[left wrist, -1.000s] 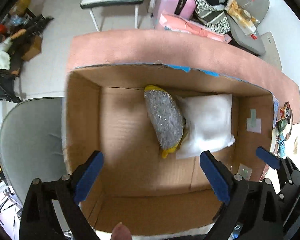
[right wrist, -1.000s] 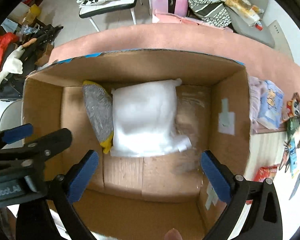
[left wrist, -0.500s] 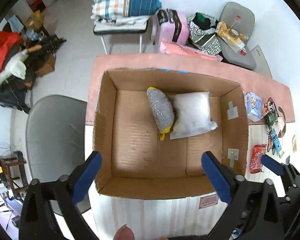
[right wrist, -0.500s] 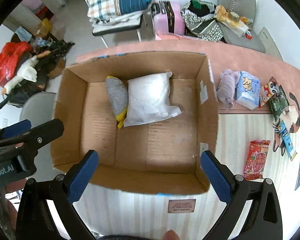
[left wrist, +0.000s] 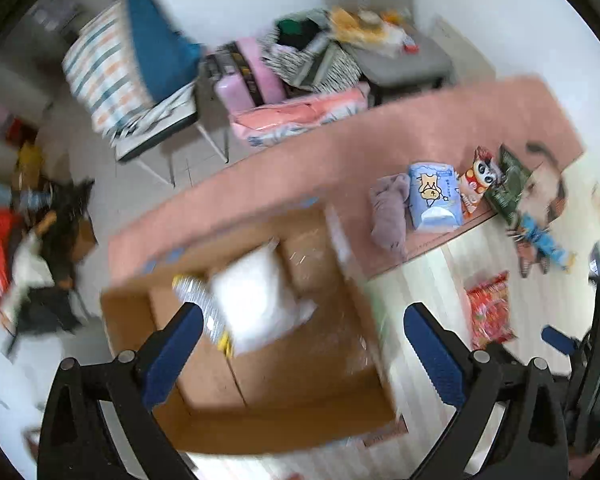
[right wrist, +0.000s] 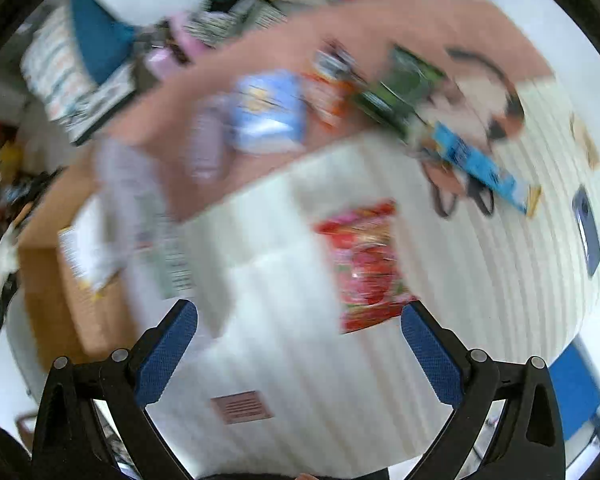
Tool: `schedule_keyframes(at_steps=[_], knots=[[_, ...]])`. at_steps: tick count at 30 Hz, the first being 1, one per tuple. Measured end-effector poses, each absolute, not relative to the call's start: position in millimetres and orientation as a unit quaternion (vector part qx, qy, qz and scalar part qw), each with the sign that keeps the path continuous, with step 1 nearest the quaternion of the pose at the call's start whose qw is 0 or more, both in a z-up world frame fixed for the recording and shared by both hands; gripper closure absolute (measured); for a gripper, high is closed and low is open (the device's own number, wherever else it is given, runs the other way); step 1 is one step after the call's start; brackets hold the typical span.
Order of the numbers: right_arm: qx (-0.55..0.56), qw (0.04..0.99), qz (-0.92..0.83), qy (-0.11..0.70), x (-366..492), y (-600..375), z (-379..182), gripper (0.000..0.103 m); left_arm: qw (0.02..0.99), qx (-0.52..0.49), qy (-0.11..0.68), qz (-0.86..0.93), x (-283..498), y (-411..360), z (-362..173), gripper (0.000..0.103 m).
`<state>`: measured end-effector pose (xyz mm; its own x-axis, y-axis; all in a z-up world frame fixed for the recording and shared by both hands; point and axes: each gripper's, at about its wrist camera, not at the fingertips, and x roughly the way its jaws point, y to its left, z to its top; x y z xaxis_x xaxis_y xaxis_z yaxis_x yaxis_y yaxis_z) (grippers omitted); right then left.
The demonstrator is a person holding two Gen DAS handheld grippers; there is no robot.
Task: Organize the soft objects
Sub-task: 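Grasp the lavender rolled sock with the left tool while the right tool grasps the red snack bag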
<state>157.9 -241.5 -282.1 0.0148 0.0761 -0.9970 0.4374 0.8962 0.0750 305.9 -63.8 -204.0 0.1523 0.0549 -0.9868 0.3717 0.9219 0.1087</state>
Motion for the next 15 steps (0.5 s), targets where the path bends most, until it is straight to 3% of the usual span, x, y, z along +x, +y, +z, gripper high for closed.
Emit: schedule_keyframes(at_steps=[7, 15], knots=[[0.210, 0.641, -0.132, 0.726, 168.3, -279.1, -351.7, 0.000, 0.652, 0.291, 0.689, -0.122, 373.9, -172.9, -301.2, 0.003], [0.213, 0.617, -0.121, 0.748, 174.0, -293.7, -380.4, 0.000, 0.565, 0.338, 0.744, -0.118, 393.6, -200.0, -397.8, 0.003]])
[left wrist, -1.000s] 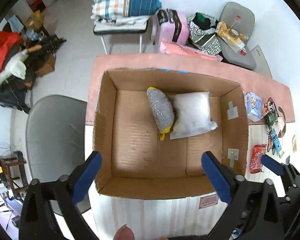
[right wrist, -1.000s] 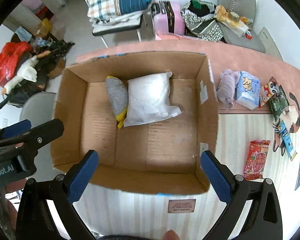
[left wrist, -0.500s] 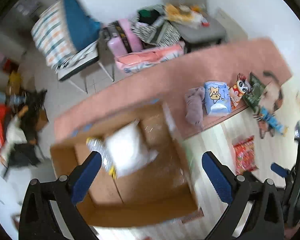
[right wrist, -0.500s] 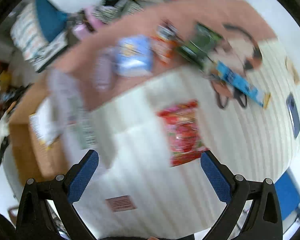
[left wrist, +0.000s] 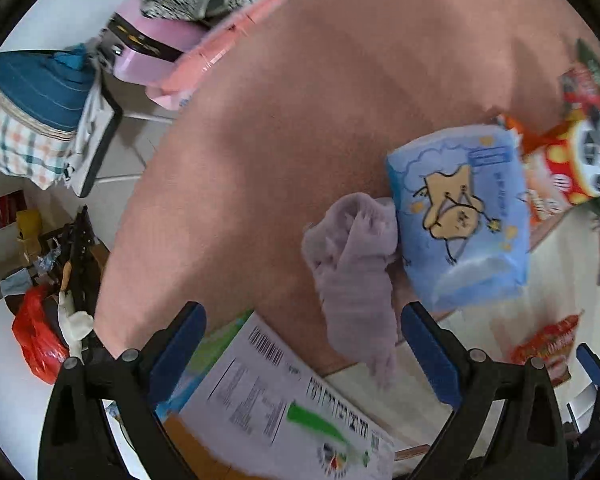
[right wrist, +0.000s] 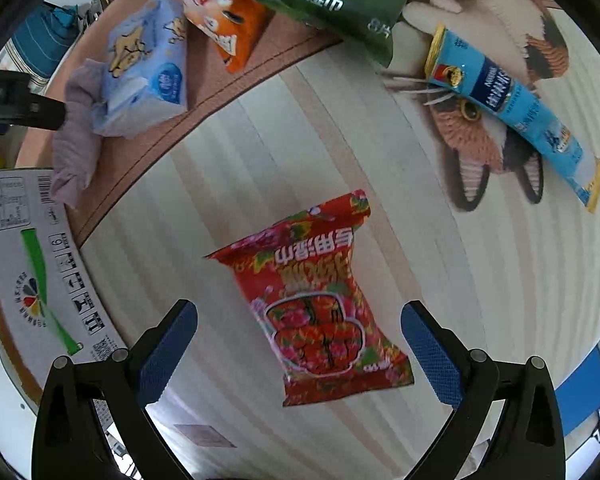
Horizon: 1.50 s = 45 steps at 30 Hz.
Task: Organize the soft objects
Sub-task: 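Grasp the lavender rolled sock with the left tool while the right tool grasps the red snack bag, then lower sock and red bag into the box and open both tools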
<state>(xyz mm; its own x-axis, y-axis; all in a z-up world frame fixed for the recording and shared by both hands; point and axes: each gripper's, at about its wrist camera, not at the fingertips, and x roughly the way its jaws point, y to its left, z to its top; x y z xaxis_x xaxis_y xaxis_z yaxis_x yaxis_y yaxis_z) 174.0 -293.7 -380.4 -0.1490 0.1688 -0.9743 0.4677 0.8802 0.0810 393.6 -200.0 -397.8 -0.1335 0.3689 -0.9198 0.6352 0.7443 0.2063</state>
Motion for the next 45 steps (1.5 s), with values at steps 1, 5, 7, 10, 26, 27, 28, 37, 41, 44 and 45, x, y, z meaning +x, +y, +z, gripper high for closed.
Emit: schedule_keyframes(at_steps=[1, 5, 7, 10, 26, 27, 28, 37, 41, 44, 45], knots=[[0.212, 0.614, -0.120, 0.750, 173.7, -294.2, -382.5, 0.000, 0.558, 0.337, 0.749, -0.120, 393.1, -200.3, -406.1, 0.003], [0.204, 0.608, -0.114, 0.759, 168.8, -295.6, -391.1, 0.000, 0.547, 0.326, 0.763, -0.115, 397.1, -197.1, -424.8, 0.014], [0.199, 0.604, -0.113, 0.763, 165.8, -294.1, -395.7, 0.000, 0.544, 0.316, 0.769, -0.112, 397.9, -196.2, -431.4, 0.043], [0.194, 0.599, -0.122, 0.768, 160.9, -292.9, -403.6, 0.005, 0.551, 0.281, 0.776, -0.121, 399.3, -193.6, -426.8, 0.068], [0.196, 0.669, -0.092, 0.711, 146.9, -263.6, -296.5, 0.055, 0.698, 0.137, 0.689, -0.139, 352.7, -120.7, -258.1, 0.070], [0.197, 0.679, -0.081, 0.703, 146.3, -255.4, -278.9, 0.055, 0.710, 0.119, 0.680, -0.139, 345.8, -104.4, -239.2, 0.070], [0.201, 0.687, -0.069, 0.695, 145.8, -246.8, -263.3, 0.055, 0.719, 0.106, 0.673, -0.136, 341.1, -91.6, -224.6, 0.070], [0.167, 0.709, 0.057, 0.682, 183.0, -96.6, -214.6, 0.055, 0.747, 0.014, 0.664, -0.035, 289.0, 96.9, -186.0, 0.070], [0.142, 0.692, 0.073, 0.704, 202.0, -37.5, -245.7, 0.055, 0.713, -0.022, 0.701, 0.017, 291.7, 164.3, -234.8, 0.070], [0.124, 0.678, 0.063, 0.722, 207.9, -7.6, -269.0, 0.055, 0.691, -0.025, 0.722, 0.032, 300.7, 185.0, -272.1, 0.070], [0.120, 0.672, 0.060, 0.728, 209.8, -2.5, -278.8, 0.055, 0.683, -0.027, 0.729, 0.035, 303.7, 187.4, -285.4, 0.070]])
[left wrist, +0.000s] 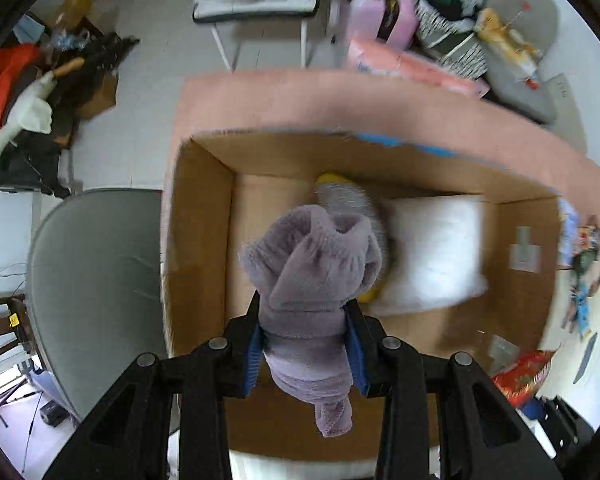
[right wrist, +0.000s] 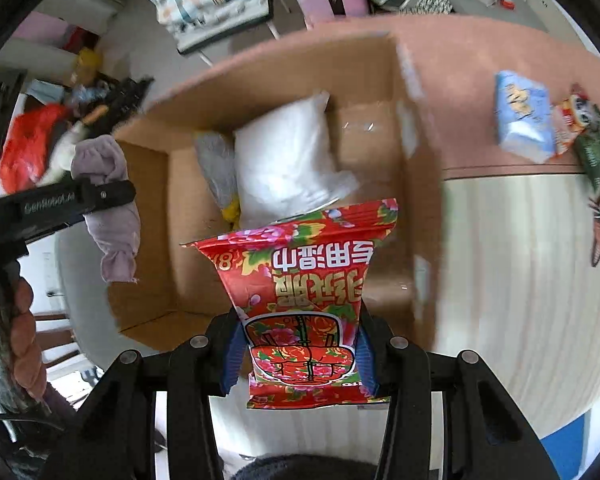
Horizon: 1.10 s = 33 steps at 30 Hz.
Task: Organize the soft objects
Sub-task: 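Lower sock and red bag into the box and open both tools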
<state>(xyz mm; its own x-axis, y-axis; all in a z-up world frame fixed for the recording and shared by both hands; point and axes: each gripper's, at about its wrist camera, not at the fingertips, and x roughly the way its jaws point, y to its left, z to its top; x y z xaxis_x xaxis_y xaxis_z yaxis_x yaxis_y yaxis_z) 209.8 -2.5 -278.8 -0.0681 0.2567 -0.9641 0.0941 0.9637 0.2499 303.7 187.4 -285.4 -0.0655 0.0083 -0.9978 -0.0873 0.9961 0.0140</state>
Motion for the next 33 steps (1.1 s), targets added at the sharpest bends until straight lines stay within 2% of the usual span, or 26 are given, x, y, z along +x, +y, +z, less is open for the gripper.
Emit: schedule_keyframes(at_steps=[8, 20, 22, 23, 24, 29, 31, 32, 33], knots=[[0.099, 0.641, 0.031, 0.761, 216.5, 14.9, -339.4, 0.055, 0.646, 0.000, 0.763, 0.031, 334.9, 177.8, -351.3, 0.070], [0.076, 0.615, 0.037, 0.784, 226.5, 31.7, -373.1, 0.054, 0.631, -0.009, 0.775, 0.030, 351.4, 184.7, -369.6, 0.066], [0.082, 0.611, 0.047, 0.786, 229.3, 38.5, -380.5, 0.042, 0.628, -0.025, 0.777, 0.026, 349.7, 189.2, -367.6, 0.066], [0.086, 0.609, 0.049, 0.787, 229.7, 39.2, -380.9, 0.027, 0.627, -0.029, 0.778, 0.027, 349.4, 190.5, -365.9, 0.065], [0.088, 0.610, 0.049, 0.786, 229.6, 40.3, -380.7, 0.018, 0.628, -0.031, 0.777, 0.027, 348.2, 191.9, -363.7, 0.063], [0.078, 0.622, 0.041, 0.778, 229.8, 39.8, -368.9, 0.017, 0.640, -0.022, 0.768, 0.022, 338.0, 194.0, -345.0, 0.058], [0.074, 0.627, 0.039, 0.774, 224.5, 37.3, -362.0, 0.015, 0.648, -0.025, 0.761, 0.015, 330.7, 195.3, -332.8, 0.042], [0.072, 0.630, 0.038, 0.773, 223.4, 37.1, -359.5, 0.008, 0.652, -0.029, 0.757, 0.013, 326.8, 196.7, -327.5, 0.036], [0.069, 0.634, 0.038, 0.769, 220.6, 35.4, -357.0, 0.001, 0.658, -0.033, 0.752, 0.010, 321.4, 197.9, -320.2, 0.023]])
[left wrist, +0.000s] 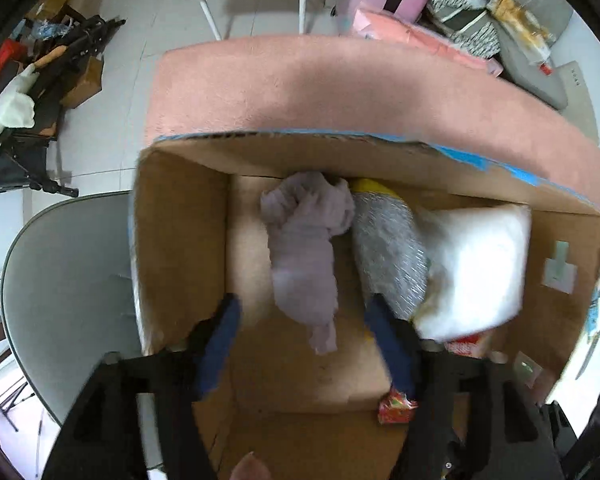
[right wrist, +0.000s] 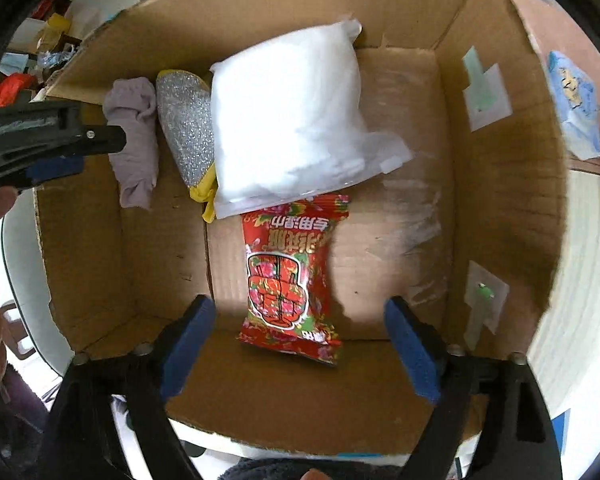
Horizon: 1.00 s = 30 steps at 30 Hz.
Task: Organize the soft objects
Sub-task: 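Lower sock and red bag into the box and open both tools, then grasp the blue cartoon packet with the left tool while the right tool grasps the green Deeyeo bag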
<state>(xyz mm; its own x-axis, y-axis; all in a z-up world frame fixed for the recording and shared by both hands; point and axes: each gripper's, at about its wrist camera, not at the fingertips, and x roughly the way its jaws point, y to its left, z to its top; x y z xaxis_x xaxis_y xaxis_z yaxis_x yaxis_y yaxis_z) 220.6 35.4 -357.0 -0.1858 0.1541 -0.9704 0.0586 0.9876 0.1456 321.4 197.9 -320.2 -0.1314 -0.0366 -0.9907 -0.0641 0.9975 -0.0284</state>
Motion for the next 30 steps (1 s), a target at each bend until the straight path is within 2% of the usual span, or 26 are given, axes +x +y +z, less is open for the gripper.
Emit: schedule_keyframes(at_steps=[1, 3, 12, 27, 30], knots=[[0.066, 0.639, 0.036, 0.765, 219.0, 34.8, -353.0, 0.000, 0.662, -0.035, 0.749, 0.008, 317.1, 198.5, -315.0, 0.011], [0.054, 0.647, 0.034, 0.760, 215.5, 35.4, -340.6, 0.000, 0.672, -0.034, 0.740, 0.007, 305.1, 200.7, -301.7, 0.005], [0.017, 0.696, 0.025, 0.717, 187.7, 31.3, -280.7, 0.000, 0.731, -0.046, 0.681, 0.017, 233.0, 206.0, -240.2, 0.005], [0.010, 0.767, 0.033, 0.641, 125.3, 9.5, -182.8, 0.000, 0.780, -0.021, 0.625, 0.011, 152.0, 181.2, -176.9, 0.005], [0.019, 0.771, 0.039, 0.635, 117.8, 6.1, -174.2, 0.000, 0.786, -0.026, 0.617, 0.007, 145.8, 176.4, -166.5, 0.001]])
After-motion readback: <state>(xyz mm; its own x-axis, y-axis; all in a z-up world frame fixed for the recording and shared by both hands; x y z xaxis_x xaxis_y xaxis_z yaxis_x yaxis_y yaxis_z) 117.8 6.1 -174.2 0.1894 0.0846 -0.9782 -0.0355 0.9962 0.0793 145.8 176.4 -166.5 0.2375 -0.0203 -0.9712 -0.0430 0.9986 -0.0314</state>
